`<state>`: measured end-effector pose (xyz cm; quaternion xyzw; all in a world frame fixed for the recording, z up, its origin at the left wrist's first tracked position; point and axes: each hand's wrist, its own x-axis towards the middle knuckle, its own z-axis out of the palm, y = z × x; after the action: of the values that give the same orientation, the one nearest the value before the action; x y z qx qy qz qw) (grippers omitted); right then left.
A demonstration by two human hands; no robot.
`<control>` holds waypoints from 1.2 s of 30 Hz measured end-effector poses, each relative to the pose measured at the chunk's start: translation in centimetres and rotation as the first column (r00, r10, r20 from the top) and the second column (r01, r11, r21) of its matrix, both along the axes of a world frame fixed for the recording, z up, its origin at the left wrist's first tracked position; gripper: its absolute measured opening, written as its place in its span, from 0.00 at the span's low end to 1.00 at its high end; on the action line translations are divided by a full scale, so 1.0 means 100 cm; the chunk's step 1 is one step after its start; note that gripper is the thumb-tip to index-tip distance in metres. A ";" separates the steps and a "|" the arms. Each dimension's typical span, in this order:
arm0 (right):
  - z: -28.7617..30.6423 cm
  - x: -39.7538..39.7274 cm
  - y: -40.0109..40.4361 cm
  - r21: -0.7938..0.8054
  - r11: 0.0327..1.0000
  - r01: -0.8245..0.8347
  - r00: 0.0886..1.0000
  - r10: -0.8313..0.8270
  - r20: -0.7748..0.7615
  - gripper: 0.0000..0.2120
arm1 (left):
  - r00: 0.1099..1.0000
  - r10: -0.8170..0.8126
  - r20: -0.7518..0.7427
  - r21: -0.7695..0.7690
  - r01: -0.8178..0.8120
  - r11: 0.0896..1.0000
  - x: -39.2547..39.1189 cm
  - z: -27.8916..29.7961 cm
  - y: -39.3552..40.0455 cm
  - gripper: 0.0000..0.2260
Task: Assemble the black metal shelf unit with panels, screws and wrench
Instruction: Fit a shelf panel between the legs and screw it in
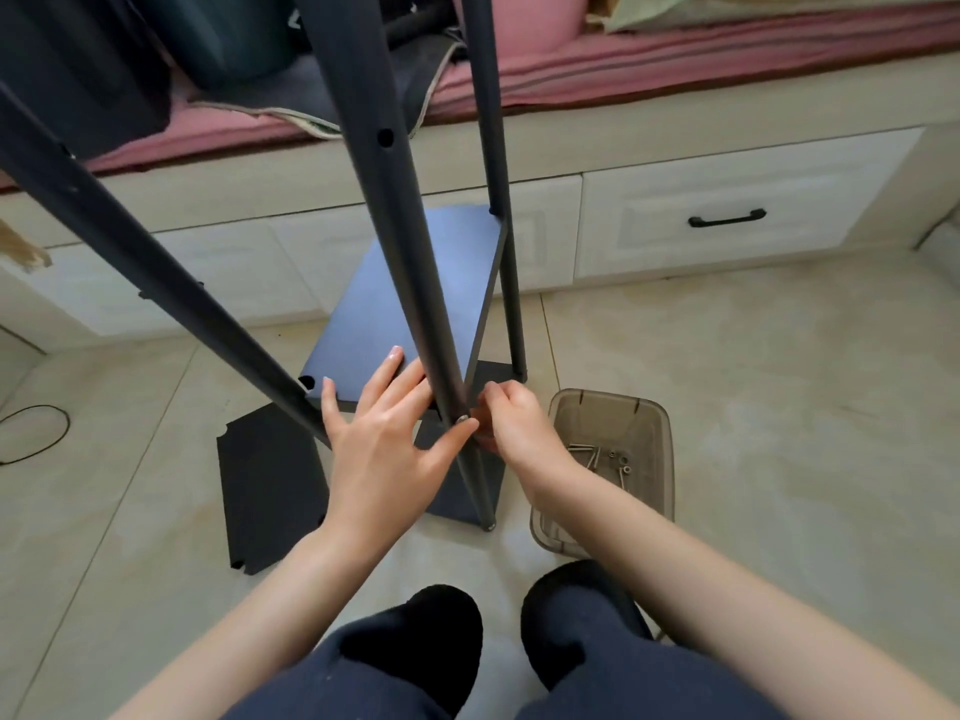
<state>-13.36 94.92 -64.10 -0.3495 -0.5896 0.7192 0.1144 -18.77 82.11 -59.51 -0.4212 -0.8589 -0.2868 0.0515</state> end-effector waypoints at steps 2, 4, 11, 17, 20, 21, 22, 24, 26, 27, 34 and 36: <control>0.003 -0.004 -0.003 0.016 1.000 -0.025 0.999 0.025 -0.020 0.11 | 1.000 0.009 0.002 -0.010 -0.009 1.000 0.000 0.000 0.000 0.19; 0.005 -0.007 -0.004 0.019 0.999 -0.045 0.999 0.045 -0.027 0.12 | 1.000 0.015 -0.001 -0.022 -0.016 1.000 0.000 0.002 -0.001 0.20; 0.009 -0.021 -0.012 -0.064 0.991 -0.116 0.989 0.110 -0.095 0.14 | 0.998 0.050 0.023 -0.055 -0.049 0.997 -0.005 0.010 -0.010 0.23; 0.019 -0.034 -0.023 -0.049 0.956 -0.288 0.939 0.272 -0.209 0.14 | 0.992 0.086 0.096 0.004 -0.087 0.996 -0.015 0.017 -0.029 0.23; 0.027 -0.040 -0.032 -0.005 0.925 -0.380 0.906 0.371 -0.205 0.14 | 0.983 0.110 0.147 0.070 -0.122 0.990 -0.019 0.019 -0.044 0.22; 0.030 -0.043 -0.036 0.020 0.915 -0.402 0.897 0.398 -0.193 0.15 | 0.979 0.120 0.168 0.096 -0.137 0.986 -0.021 0.019 -0.051 0.22; 0.033 -0.046 -0.041 0.043 0.905 -0.424 0.888 0.425 -0.176 0.15 | 0.974 0.129 0.188 0.117 -0.152 0.981 -0.023 0.020 -0.058 0.21; 0.038 -0.053 -0.051 0.067 0.877 -0.476 0.865 0.481 -0.143 0.16 | 0.962 0.151 0.228 0.149 -0.188 0.971 -0.027 0.020 -0.073 0.19; 0.044 -0.060 -0.064 0.070 0.850 -0.523 0.839 0.527 -0.132 0.15 | 0.942 0.175 0.285 0.182 -0.233 0.955 -0.032 0.019 -0.089 0.19; 0.047 -0.064 -0.071 0.081 0.843 -0.531 0.834 0.537 -0.125 0.14 | 0.931 0.182 0.317 0.200 -0.253 0.946 -0.034 0.018 -0.097 0.20; 0.043 -0.097 -0.133 0.148 0.848 -0.509 0.852 0.521 -0.051 0.12 | 0.793 0.132 0.595 0.364 -0.412 0.836 -0.052 0.000 -0.150 0.16; 0.032 -0.105 -0.148 0.217 0.826 -0.521 0.847 0.531 0.013 0.11 | 0.729 0.092 0.678 0.393 -0.466 0.793 -0.055 -0.016 -0.166 0.15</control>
<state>-23.88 80.08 -60.87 -0.1418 -0.7333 0.6639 -0.0374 -24.29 65.54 -61.08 -0.1282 -0.7642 -0.6275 -0.0765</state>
